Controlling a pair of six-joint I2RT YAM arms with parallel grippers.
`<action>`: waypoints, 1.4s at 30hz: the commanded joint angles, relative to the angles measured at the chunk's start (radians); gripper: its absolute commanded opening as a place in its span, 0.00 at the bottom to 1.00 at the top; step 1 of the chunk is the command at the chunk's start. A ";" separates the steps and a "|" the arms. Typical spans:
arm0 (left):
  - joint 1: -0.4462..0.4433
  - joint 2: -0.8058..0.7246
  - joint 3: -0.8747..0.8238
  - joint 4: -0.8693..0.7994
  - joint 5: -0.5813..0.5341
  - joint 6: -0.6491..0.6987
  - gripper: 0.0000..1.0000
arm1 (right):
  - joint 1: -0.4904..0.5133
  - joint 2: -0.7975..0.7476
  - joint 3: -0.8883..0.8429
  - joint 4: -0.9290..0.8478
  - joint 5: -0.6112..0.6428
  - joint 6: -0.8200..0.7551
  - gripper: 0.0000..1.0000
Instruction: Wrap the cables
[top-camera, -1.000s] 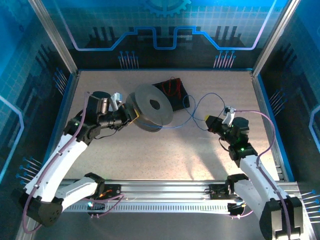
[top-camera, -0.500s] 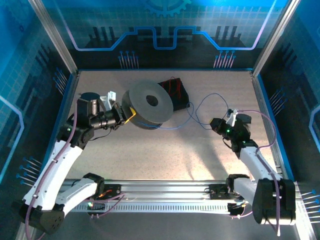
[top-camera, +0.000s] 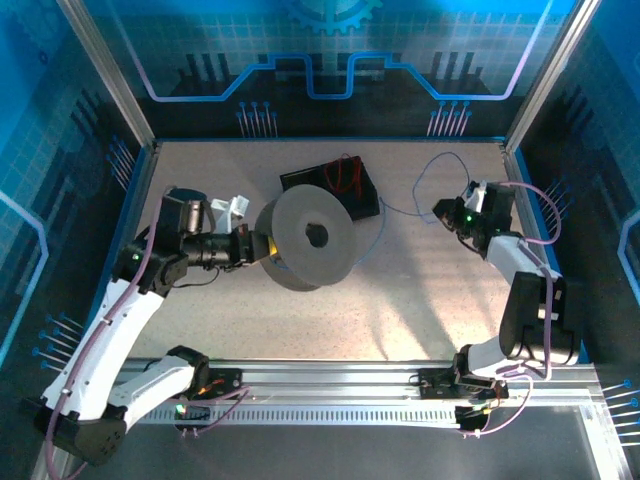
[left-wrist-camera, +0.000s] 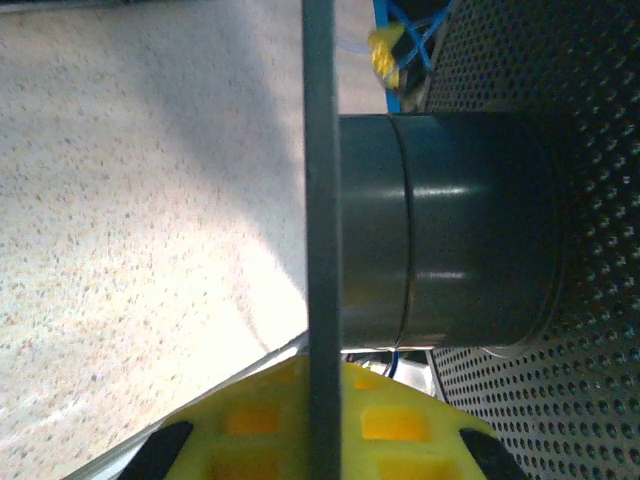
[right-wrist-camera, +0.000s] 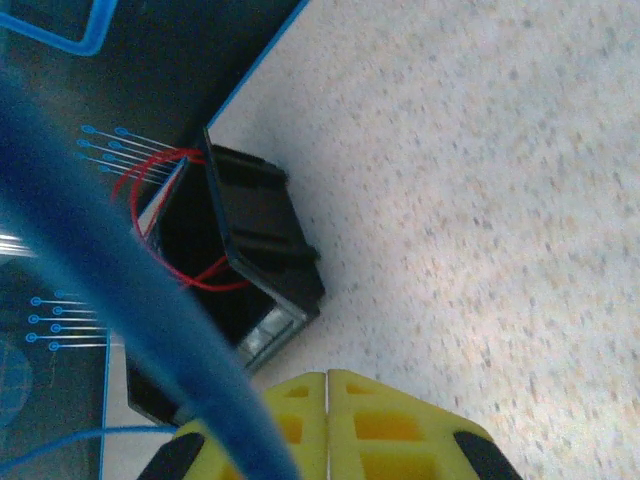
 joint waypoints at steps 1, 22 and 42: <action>-0.080 -0.011 0.054 -0.056 0.035 0.101 0.00 | -0.019 0.067 0.110 -0.060 0.022 -0.024 0.00; -0.503 0.166 0.065 -0.260 -0.438 0.253 0.00 | -0.095 0.276 0.490 -0.261 0.039 -0.083 0.00; -0.712 0.490 0.211 -0.395 -0.916 0.251 0.00 | 0.100 0.331 0.723 -0.254 -0.015 0.077 0.00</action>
